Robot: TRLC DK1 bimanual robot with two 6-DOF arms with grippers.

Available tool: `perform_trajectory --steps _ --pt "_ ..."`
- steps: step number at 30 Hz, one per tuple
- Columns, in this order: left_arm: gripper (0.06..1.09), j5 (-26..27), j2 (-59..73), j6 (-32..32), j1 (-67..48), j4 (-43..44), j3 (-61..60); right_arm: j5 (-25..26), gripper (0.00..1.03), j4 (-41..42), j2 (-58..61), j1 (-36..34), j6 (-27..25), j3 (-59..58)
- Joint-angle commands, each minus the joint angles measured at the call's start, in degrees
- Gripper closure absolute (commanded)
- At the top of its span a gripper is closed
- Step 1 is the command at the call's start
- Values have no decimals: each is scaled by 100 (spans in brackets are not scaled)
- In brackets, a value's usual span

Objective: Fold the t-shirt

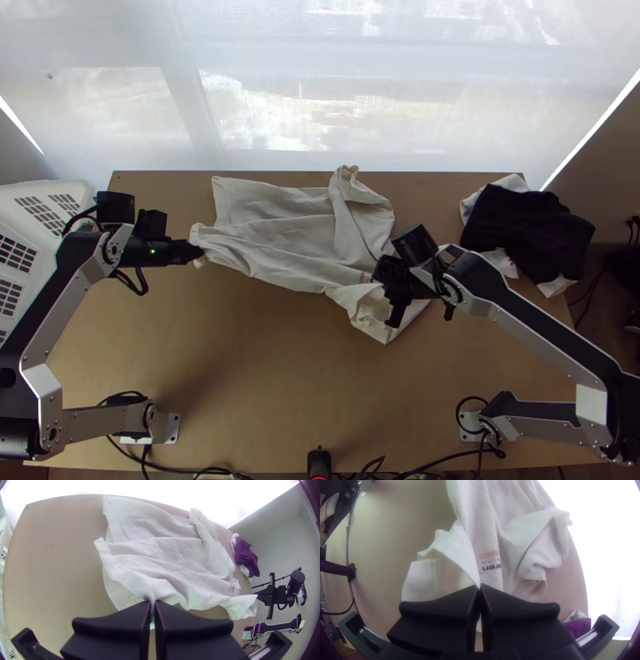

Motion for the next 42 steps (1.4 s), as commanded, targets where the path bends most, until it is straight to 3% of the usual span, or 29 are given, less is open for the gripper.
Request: perform_trajectory --steps 1,9,20,33,42 --pt "105 27 -45 216 50 -850 750 -24 100 -448 -464 -253 23 687" --pt "105 44 -203 972 595 -1949 1259 -85 100 -1090 -939 -235 66 1144" --pt "105 176 -467 1939 1246 -3188 1172 -709 100 -2268 -1246 688 286 1302" --pt "105 115 -933 3099 2168 -3777 539 -1122 100 -2663 -1238 1391 339 1223" --pt "105 79 -889 3477 2371 -3768 240 -1289 100 -2804 -1176 1971 295 968"
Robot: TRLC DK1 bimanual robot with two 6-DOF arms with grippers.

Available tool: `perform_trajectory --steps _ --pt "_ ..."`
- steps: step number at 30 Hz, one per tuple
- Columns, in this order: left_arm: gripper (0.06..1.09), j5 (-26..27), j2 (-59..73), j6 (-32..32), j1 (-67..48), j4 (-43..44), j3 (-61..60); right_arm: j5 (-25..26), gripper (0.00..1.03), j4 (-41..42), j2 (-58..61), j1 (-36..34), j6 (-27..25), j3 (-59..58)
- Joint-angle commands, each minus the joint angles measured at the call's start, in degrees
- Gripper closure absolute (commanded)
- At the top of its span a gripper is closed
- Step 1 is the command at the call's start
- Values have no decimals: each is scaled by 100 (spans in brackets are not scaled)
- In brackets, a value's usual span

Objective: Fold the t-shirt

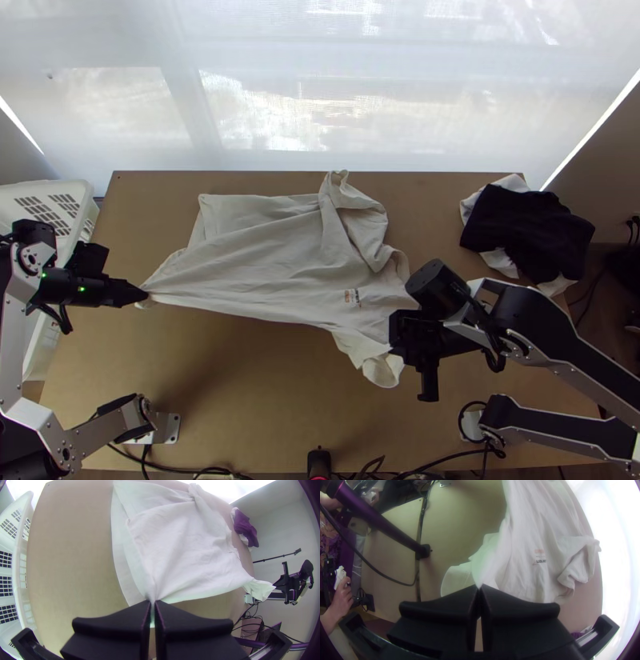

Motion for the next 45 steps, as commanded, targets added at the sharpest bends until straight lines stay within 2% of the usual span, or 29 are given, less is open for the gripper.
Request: perform_trajectory --steps 1,5,13,23,24,25,26,27,28,29,31,32,33,36,38,41,45 --pt "105 -41 -6 281 91 -20 -329 -103 100 -89 92 472 -31 -140" --pt "105 -32 65 237 -208 235 -742 -146 100 -1 241 815 -22 -316" --pt "105 -190 276 -211 -683 1571 -1665 -252 100 324 892 1219 -31 -184" --pt "105 -217 486 -246 -797 1861 -1805 -577 100 526 1296 1430 -13 -158" --pt "105 -208 495 -246 -788 1879 -1797 -577 91 526 1296 1421 -4 -149" --pt "104 -208 522 -264 -780 1914 -1797 -568 70 544 1287 1404 22 -167" --pt "100 -208 548 -299 -762 1923 -1788 -577 42 561 1296 1377 84 -175" --pt "98 -208 566 -334 -762 1923 -1770 -577 3 596 1278 1360 119 -193" --pt "93 -208 574 -387 -753 1923 -1744 -577 5 623 1261 1333 154 -219" --pt "81 -208 574 -466 -753 1914 -1700 -577 5 632 1234 1316 154 -237" --pt "45 -199 557 -501 -727 1791 -1586 -568 5 632 1173 1219 154 -210" --pt "30 -199 557 -545 -709 1756 -1515 -568 5 632 1138 1149 154 -175" --pt "20 -199 548 -563 -709 1686 -1427 -568 5 632 1111 1034 163 -114" --pt "13 12 495 -571 -639 1466 -953 -568 5 605 1085 542 154 194" --pt "13 328 574 -571 -446 1369 -461 -568 5 605 1085 182 154 387" --pt "13 504 1084 -765 -314 1404 348 -560 5 623 1085 -293 128 528" --pt "13 513 2042 -1705 -665 2213 1139 -560 5 763 1085 -802 145 537"
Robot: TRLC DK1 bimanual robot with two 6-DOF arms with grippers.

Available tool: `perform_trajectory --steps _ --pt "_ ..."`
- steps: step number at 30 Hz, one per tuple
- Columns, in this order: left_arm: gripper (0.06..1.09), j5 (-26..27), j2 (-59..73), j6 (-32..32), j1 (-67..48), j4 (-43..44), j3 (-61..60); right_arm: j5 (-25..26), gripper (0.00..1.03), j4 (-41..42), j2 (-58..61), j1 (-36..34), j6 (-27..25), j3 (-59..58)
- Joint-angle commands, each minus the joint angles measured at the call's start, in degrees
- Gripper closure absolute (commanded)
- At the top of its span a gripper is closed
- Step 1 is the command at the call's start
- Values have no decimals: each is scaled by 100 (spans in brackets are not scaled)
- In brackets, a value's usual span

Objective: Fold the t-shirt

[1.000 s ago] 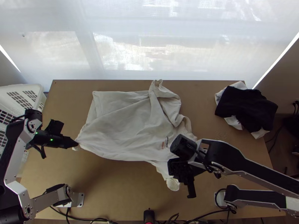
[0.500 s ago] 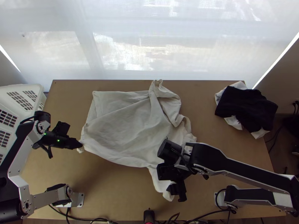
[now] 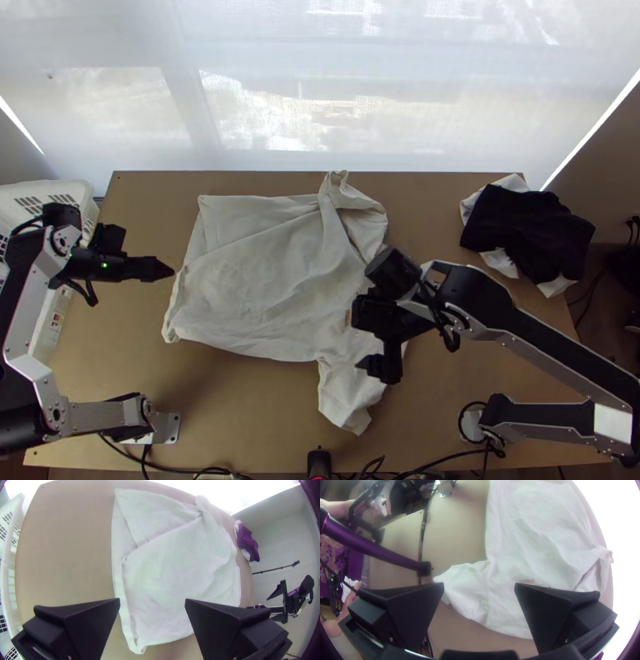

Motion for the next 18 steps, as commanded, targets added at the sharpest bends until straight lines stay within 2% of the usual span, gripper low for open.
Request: perform_trajectory --steps 1,4,9,13,18 --pt "13 192 1241 -1094 -329 850 1398 11 5 143 -15 -921 1 178" --pt "13 77 1821 -1675 -804 1483 1776 11 5 266 12 -1255 -8 187" --pt "14 -678 2744 -2061 -1472 2221 2382 11 5 494 91 -1853 18 301" --pt "15 -977 3447 -2228 -1683 2274 2918 11 5 556 205 -2195 27 538" --pt "17 -1338 3790 -2228 -1797 2292 3006 11 5 582 337 -2485 97 785"
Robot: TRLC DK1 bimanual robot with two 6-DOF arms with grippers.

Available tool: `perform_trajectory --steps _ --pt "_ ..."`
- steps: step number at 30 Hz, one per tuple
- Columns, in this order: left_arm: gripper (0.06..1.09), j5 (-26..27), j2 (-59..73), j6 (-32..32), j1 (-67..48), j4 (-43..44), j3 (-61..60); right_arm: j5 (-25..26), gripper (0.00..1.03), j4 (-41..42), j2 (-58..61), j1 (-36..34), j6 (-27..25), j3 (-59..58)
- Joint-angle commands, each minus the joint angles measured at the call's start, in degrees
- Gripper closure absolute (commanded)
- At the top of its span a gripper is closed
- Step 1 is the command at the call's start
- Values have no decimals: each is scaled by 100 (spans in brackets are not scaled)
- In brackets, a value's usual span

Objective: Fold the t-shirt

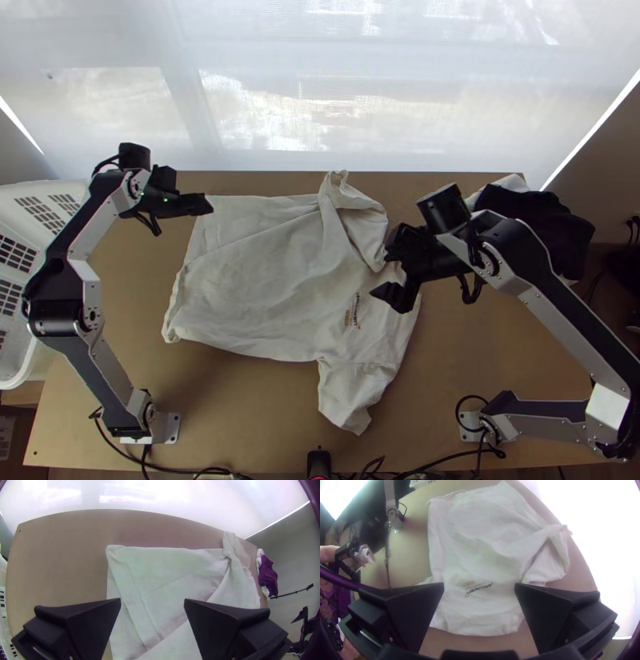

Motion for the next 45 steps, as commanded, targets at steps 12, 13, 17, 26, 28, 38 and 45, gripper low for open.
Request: perform_trajectory --steps 12,13,17,26,28,38,45 --pt "20 -742 981 -277 -496 119 396 0 5 123 114 -760 128 341" --pt "20 -795 981 -268 -504 101 396 0 5 123 96 -769 137 324" --pt "20 -989 901 -277 -566 -22 405 0 5 115 26 -813 137 253" --pt "20 -1208 822 -251 -504 -365 379 0 5 115 -71 -883 155 174" --pt "20 -1217 831 -251 -478 -382 379 0 5 115 -79 -883 164 174" --pt "20 -1208 1016 -391 -601 -382 405 0 5 115 -106 -883 155 192" --pt "20 -1208 1139 -488 -689 -382 563 0 5 115 -106 -892 155 183"
